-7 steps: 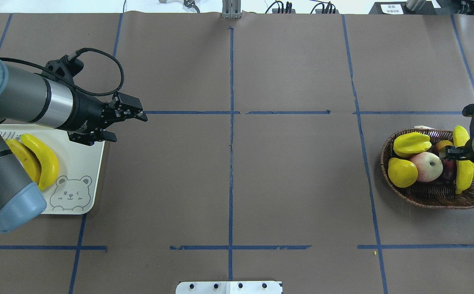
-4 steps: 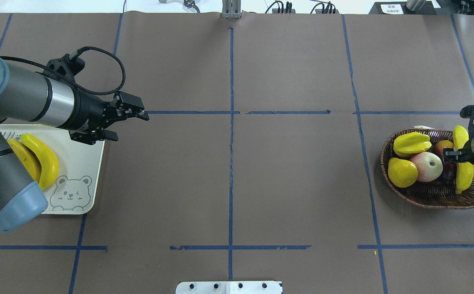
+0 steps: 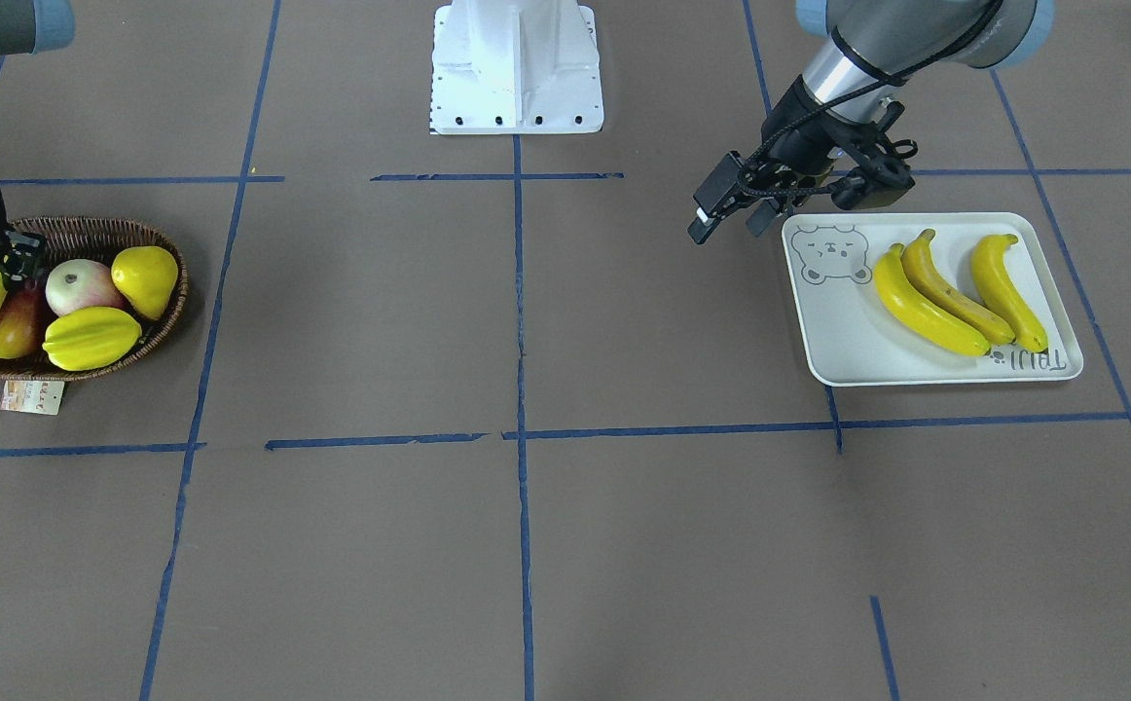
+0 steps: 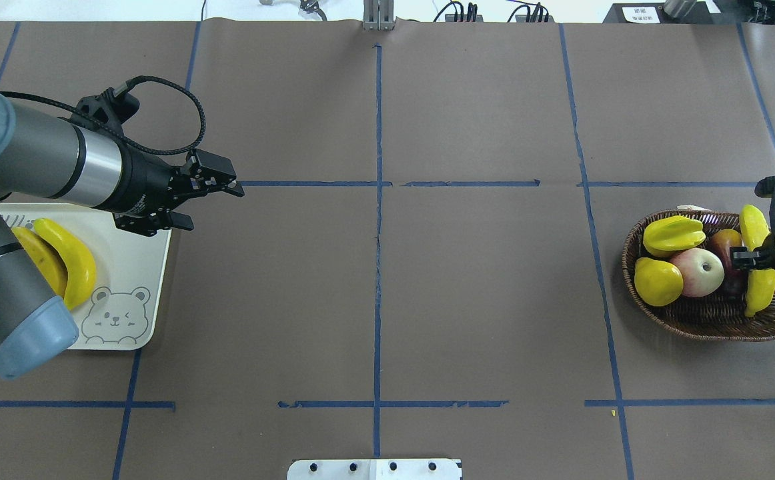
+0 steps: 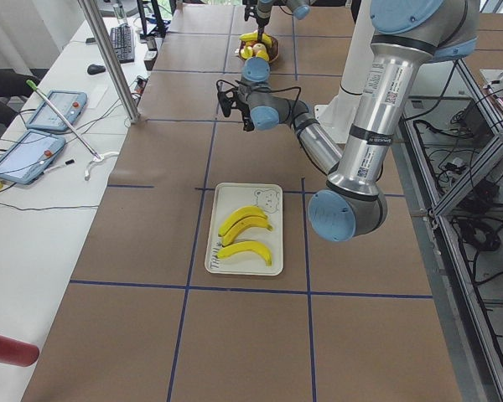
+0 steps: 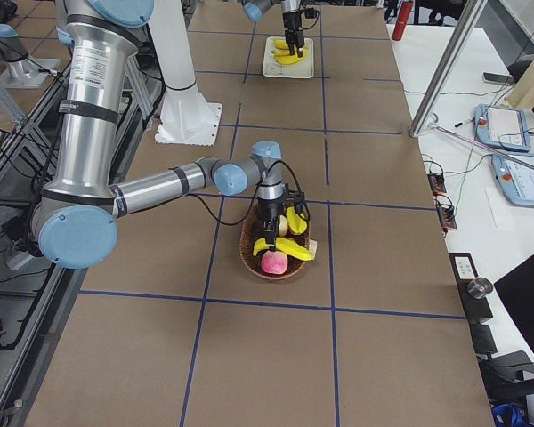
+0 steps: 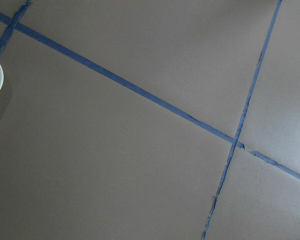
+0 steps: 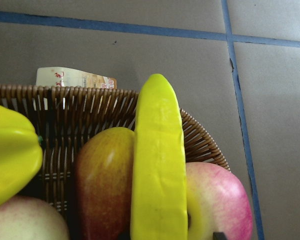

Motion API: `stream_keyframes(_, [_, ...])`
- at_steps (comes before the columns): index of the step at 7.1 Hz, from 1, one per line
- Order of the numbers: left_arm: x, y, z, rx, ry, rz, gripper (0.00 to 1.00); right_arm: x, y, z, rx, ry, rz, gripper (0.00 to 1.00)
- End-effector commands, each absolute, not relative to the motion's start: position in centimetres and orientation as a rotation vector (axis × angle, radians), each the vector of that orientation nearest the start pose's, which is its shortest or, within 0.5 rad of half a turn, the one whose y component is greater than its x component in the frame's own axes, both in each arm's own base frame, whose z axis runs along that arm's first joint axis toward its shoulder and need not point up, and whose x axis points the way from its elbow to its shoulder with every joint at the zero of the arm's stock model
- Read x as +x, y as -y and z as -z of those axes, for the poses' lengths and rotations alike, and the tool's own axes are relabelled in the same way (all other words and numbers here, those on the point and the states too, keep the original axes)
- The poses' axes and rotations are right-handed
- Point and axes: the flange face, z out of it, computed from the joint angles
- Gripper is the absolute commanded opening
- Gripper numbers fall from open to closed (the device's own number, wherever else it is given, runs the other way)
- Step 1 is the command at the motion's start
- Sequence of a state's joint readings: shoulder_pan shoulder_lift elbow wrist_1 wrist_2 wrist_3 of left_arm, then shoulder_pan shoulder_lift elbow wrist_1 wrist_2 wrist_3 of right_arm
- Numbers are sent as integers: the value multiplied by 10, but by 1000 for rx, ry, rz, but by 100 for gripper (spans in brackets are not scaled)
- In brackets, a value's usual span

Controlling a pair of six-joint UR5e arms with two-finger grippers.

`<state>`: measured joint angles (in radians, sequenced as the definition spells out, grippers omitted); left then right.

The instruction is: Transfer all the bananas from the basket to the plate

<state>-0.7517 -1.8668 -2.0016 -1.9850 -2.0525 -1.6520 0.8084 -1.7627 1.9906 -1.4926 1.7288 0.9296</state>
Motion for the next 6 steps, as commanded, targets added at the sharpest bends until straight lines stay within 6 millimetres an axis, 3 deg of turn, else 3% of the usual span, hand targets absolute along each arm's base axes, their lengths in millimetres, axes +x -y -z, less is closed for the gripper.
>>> stream_keyframes(1, [334,432,-255,-36,-1203,458,100,-208,389,-551,91,340,-133,9])
stream_keyframes(3, [334,432,-256,-37,-1202,456,100,-195,377,-527,95,392,-95,2])
stream_keyframes(4, [334,432,-256,-37,-1202,456,100,-167,373,-513,95,412,-47,2])
stream_keyframes(6, [334,432,-255,-36,-1203,458,100,-92,382,-458,94,611,2,2])
